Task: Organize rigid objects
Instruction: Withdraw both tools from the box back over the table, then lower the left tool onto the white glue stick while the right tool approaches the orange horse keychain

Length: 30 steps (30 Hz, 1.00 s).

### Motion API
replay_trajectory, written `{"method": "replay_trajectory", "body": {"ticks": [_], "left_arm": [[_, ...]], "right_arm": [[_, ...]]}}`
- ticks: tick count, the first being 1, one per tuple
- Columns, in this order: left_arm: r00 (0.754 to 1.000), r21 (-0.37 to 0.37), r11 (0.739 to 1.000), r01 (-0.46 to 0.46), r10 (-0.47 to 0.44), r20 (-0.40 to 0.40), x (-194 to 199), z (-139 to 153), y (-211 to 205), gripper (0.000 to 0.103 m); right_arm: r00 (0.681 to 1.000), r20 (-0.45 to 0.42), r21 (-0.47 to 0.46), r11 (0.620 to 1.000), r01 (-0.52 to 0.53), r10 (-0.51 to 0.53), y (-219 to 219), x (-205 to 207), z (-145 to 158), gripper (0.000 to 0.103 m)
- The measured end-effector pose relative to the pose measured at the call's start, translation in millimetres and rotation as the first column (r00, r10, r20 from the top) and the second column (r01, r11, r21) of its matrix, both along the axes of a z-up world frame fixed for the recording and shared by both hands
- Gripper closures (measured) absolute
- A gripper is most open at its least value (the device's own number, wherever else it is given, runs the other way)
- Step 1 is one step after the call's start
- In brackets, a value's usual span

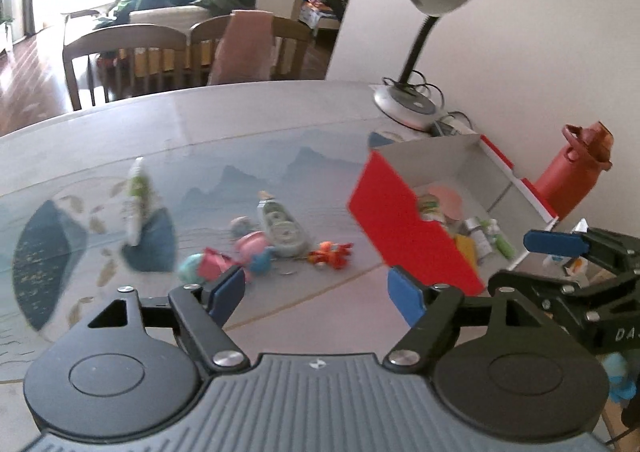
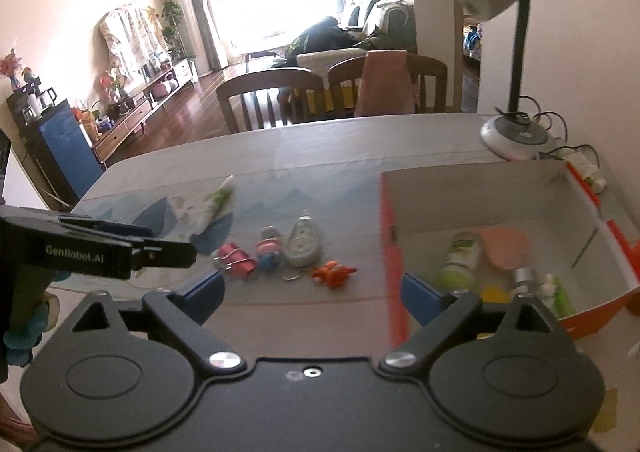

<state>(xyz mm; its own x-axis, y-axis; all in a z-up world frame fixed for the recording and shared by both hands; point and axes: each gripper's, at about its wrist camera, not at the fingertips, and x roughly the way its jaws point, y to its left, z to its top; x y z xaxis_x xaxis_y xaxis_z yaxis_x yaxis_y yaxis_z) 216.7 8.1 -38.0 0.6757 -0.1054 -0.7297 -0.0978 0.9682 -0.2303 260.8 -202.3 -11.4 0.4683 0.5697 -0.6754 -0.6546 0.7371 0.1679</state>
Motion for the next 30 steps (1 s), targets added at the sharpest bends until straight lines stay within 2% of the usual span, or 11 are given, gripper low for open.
{"method": "replay_trajectory", "body": {"ticks": [5, 8, 12, 20, 25, 30], "left_arm": [[0.999, -0.009, 0.999, -0.035, 0.035, -0.014, -8, -9, 32, 0.019], [0.999, 0.017, 0.999, -0.043, 0.043, -0.009, -10, -16, 45, 0.019], [0.997, 0.034, 0.996, -0.082, 0.082, 0.009, -8, -25, 65, 0.0], [0.987, 0.049, 0.987, -0.155, 0.153, 0.039, 17, -50, 107, 0.0], [0.966, 0.061, 0.964, -0.257, 0.258, -0.005, 46, -72, 129, 0.0], [0.954, 0.088, 0.951, -0.296, 0.3, -0.031, 70, -94, 145, 0.0]], "right_arm": [[1.0, -0.02, -0.018, 1.0, -0.016, 0.015, 25, -6, -15, 0.008], [1.0, -0.015, -0.039, 0.999, -0.009, 0.008, 40, -7, -26, 0.008], [1.0, -0.012, -0.068, 0.998, 0.013, -0.014, 56, -2, -41, 0.008], [0.995, -0.029, -0.121, 0.989, 0.09, -0.094, 76, 18, -78, 0.009], [0.991, -0.042, -0.151, 0.982, 0.117, -0.125, 84, 33, -99, 0.013], [0.98, -0.046, -0.155, 0.97, 0.186, -0.195, 93, 48, -115, 0.021]]}}
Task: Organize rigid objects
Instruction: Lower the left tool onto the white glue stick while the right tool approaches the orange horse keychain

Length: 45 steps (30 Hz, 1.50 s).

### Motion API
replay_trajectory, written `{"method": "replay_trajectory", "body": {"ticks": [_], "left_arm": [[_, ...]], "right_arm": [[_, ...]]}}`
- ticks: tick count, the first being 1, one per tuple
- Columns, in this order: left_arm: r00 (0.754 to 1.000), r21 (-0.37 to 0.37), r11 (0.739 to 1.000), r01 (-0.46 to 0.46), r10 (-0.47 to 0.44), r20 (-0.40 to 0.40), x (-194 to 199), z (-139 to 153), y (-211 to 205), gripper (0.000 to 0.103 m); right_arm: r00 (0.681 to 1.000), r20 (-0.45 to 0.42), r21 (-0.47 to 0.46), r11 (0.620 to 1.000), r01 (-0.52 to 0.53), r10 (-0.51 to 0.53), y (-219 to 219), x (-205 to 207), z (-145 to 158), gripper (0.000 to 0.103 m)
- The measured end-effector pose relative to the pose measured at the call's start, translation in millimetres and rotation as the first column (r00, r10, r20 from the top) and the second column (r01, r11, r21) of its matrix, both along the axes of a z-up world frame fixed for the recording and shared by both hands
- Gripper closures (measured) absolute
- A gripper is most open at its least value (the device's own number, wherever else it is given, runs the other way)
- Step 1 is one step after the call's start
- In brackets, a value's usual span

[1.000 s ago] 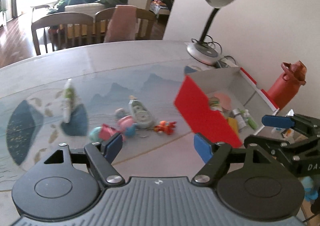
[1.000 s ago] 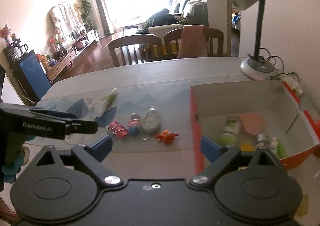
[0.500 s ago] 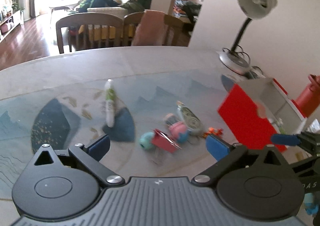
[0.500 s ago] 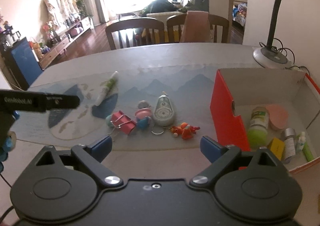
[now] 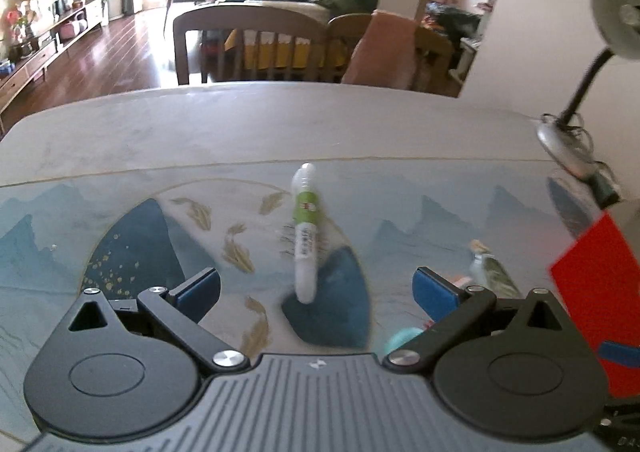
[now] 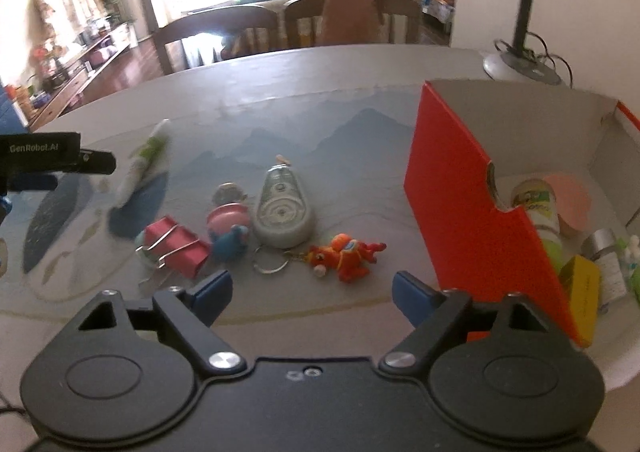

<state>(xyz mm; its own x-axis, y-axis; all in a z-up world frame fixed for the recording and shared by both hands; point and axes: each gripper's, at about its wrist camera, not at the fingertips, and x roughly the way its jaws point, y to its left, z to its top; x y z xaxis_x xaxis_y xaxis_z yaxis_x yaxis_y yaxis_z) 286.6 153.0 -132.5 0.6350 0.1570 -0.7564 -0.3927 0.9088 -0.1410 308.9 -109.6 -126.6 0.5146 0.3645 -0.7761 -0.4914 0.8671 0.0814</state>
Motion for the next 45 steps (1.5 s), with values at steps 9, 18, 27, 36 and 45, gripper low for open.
{"method": "replay_trajectory", "body": {"ticks": [9, 18, 27, 36, 45], "left_arm": [[0.998, 0.01, 0.999, -0.036, 0.037, -0.053, 38, -35, 21, 0.0], [0.998, 0.045, 0.999, -0.01, 0.013, -0.063, 55, -53, 26, 0.0], [0.999, 0.071, 0.997, -0.003, 0.007, -0.054, 66, -65, 29, 0.002], [1.0, 0.13, 0.991, 0.016, -0.013, -0.029, 78, -60, 26, 0.041], [0.999, 0.131, 0.99, 0.049, -0.046, -0.028, 86, -52, 22, 0.079]], "right_arm": [[0.999, -0.001, -0.019, 0.999, 0.049, -0.049, 6, 18, -18, 0.031], [0.999, -0.011, -0.038, 0.998, 0.042, -0.042, 9, 25, -29, 0.035], [0.999, -0.011, -0.034, 0.999, 0.035, -0.035, 12, 28, -31, 0.035], [1.0, 0.005, -0.037, 0.999, -0.002, 0.003, 17, 27, -31, 0.044], [1.0, 0.009, -0.034, 0.999, -0.013, 0.013, 14, 23, -27, 0.059]]}}
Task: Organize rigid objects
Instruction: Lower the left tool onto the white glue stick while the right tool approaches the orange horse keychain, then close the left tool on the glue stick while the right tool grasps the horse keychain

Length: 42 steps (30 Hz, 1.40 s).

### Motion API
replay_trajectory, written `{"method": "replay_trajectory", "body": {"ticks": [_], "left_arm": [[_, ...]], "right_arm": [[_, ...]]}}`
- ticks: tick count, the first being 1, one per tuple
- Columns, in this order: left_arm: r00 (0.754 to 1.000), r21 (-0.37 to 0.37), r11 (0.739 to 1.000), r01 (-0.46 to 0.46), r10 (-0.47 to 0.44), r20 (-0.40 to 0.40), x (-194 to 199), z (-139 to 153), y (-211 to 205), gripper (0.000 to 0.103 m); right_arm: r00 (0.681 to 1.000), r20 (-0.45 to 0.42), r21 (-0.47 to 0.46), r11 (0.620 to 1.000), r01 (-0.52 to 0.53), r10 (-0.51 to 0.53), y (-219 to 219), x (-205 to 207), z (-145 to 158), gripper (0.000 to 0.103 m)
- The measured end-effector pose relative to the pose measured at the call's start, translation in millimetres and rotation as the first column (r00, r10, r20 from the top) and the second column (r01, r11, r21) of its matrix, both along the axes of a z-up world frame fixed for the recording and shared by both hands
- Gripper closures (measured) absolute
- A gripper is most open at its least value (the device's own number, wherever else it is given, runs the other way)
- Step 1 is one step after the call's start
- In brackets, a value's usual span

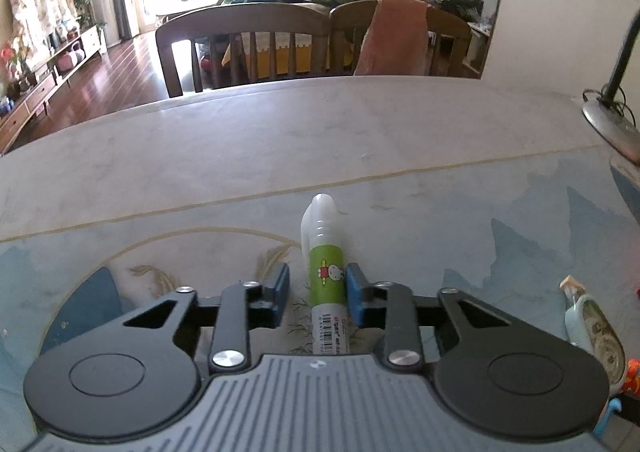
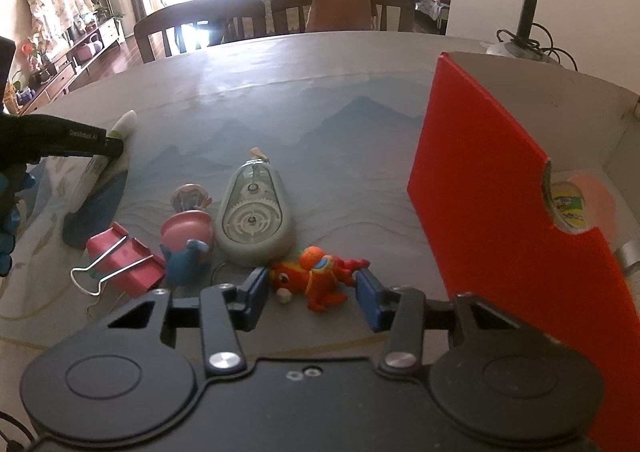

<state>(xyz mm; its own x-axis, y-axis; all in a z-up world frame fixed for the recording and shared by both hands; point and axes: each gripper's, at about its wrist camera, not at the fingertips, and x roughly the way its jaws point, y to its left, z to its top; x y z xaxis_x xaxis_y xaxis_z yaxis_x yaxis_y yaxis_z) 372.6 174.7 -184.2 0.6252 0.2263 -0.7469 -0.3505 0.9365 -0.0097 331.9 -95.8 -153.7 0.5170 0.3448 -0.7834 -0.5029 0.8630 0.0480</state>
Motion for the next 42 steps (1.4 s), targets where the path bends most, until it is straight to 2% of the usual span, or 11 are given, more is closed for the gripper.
{"method": "replay_trajectory", "body": {"ticks": [1, 5, 6, 17, 20, 22, 25, 32, 34, 35, 42], "left_arm": [[1.0, 0.003, 1.0, 0.011, -0.011, -0.002, 0, 0, -1, 0.085], [0.999, 0.005, 0.999, 0.034, -0.034, -0.013, -2, 2, -5, 0.086], [0.999, -0.001, 0.999, 0.033, -0.033, -0.011, -4, 3, -5, 0.086], [0.998, -0.067, 0.996, 0.055, -0.054, 0.015, -50, 19, -13, 0.086], [0.998, -0.082, 0.994, 0.065, -0.064, 0.021, -64, 26, -16, 0.086], [0.997, -0.098, 0.993, 0.07, -0.068, 0.023, -74, 30, -17, 0.086], [0.997, -0.115, 0.991, 0.074, -0.072, 0.025, -85, 34, -20, 0.086], [0.994, -0.145, 0.984, 0.108, -0.104, 0.036, -109, 42, -31, 0.086], [0.993, -0.142, 0.983, 0.12, -0.116, 0.038, -112, 43, -34, 0.086], [0.992, -0.14, 0.982, 0.124, -0.119, 0.037, -114, 43, -35, 0.086], [0.993, -0.158, 0.98, 0.12, -0.117, 0.028, -118, 39, -39, 0.086]], "right_arm": [[1.0, -0.006, 0.002, 1.0, 0.0, 0.0, -1, -1, 1, 0.06], [1.0, 0.006, -0.003, 1.0, -0.008, 0.008, -4, -8, 5, 0.066], [1.0, 0.008, -0.005, 1.0, -0.012, 0.012, -5, -10, 6, 0.079], [0.999, -0.015, 0.012, 0.999, -0.032, 0.033, -20, -27, 15, 0.079], [0.999, -0.032, 0.027, 0.999, -0.036, 0.037, -25, -32, 20, 0.091], [0.998, -0.037, 0.028, 0.998, -0.05, 0.051, -28, -36, 23, 0.095], [0.997, -0.037, 0.021, 0.997, -0.072, 0.073, -30, -40, 23, 0.096], [0.995, -0.045, 0.028, 0.995, -0.093, 0.094, -37, -42, 19, 0.07], [0.994, -0.032, 0.025, 0.994, -0.104, 0.105, -35, -39, 18, 0.049], [0.994, -0.025, 0.026, 0.994, -0.108, 0.108, -35, -38, 18, 0.044], [0.987, -0.031, 0.023, 0.987, -0.159, 0.16, -22, -25, 7, 0.04]]}}
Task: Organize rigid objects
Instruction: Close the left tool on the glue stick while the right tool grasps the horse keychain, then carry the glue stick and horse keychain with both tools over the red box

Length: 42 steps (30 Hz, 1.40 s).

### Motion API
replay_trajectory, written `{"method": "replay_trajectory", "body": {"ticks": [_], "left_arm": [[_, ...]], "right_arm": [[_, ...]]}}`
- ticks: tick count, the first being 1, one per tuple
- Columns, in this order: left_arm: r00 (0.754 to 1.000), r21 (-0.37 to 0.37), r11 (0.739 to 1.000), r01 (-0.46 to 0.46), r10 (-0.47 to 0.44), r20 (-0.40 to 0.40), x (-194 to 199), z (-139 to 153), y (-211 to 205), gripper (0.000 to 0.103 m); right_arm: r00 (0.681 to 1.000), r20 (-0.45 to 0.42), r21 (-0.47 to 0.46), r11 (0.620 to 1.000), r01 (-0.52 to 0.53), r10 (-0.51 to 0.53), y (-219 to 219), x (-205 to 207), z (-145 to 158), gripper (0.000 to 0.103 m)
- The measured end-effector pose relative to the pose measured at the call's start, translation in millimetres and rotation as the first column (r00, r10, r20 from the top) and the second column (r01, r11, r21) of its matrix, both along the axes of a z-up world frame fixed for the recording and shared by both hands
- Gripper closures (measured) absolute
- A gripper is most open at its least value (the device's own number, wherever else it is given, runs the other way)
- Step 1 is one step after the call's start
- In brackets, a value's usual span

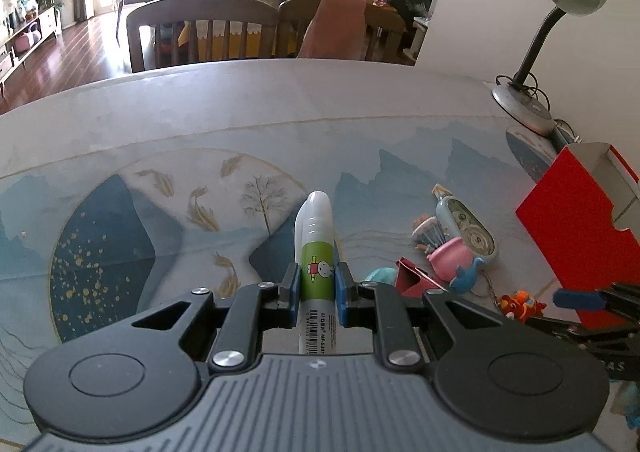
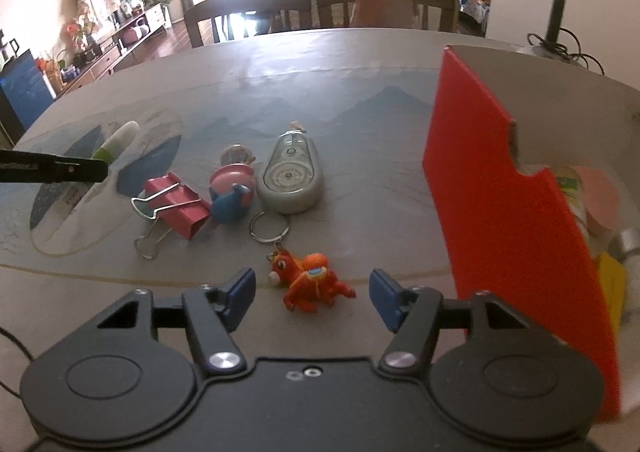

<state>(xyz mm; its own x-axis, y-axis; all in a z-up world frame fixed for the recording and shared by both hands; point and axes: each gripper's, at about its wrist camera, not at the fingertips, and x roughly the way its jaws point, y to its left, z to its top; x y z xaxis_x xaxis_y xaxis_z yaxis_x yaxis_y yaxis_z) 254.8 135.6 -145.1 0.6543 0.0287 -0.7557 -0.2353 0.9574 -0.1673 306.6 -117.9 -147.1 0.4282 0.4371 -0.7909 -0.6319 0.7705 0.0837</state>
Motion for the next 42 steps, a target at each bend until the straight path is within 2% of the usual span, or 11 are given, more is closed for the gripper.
{"method": "replay_trajectory", "body": {"ticks": [4, 10, 14, 16, 18, 23, 30, 36, 42], "left_arm": [[1.0, 0.001, 1.0, 0.004, -0.004, -0.009, -2, -2, -3, 0.086], [1.0, -0.002, 1.0, 0.0, 0.0, -0.018, -5, -4, -5, 0.086], [1.0, -0.004, 1.0, -0.001, 0.001, -0.015, -7, -2, -7, 0.086], [1.0, -0.003, 1.0, 0.0, 0.0, -0.013, -8, -2, -9, 0.086], [1.0, -0.001, 1.0, 0.002, -0.002, -0.011, -9, 0, -11, 0.086], [1.0, -0.007, 1.0, 0.01, -0.011, -0.008, -11, 4, -18, 0.086], [1.0, -0.013, 1.0, 0.026, -0.026, 0.01, -16, 12, -32, 0.086], [1.0, -0.01, 1.0, 0.022, -0.022, 0.021, -23, 18, -43, 0.086], [0.999, -0.015, 0.999, 0.029, -0.028, 0.025, -32, 25, -53, 0.086]], "right_arm": [[1.0, 0.013, -0.015, 1.0, -0.021, 0.022, 5, 0, -7, 0.041], [0.998, 0.033, -0.035, 0.998, -0.052, 0.054, 9, -2, -9, 0.048], [0.995, 0.049, -0.059, 0.995, -0.081, 0.084, 11, -6, -8, 0.058], [0.994, 0.05, -0.064, 0.994, -0.09, 0.093, 12, -8, -6, 0.071], [0.994, 0.056, -0.066, 0.993, -0.095, 0.099, 11, -10, -2, 0.077], [0.992, 0.057, -0.052, 0.993, -0.109, 0.112, 6, -14, 9, 0.085], [0.99, 0.035, -0.001, 0.991, -0.136, 0.136, -3, -30, 22, 0.086], [0.982, 0.041, -0.015, 0.983, -0.184, 0.185, -2, -48, 19, 0.087], [0.986, 0.064, 0.042, 0.987, -0.158, 0.155, -13, -49, 48, 0.087]]}}
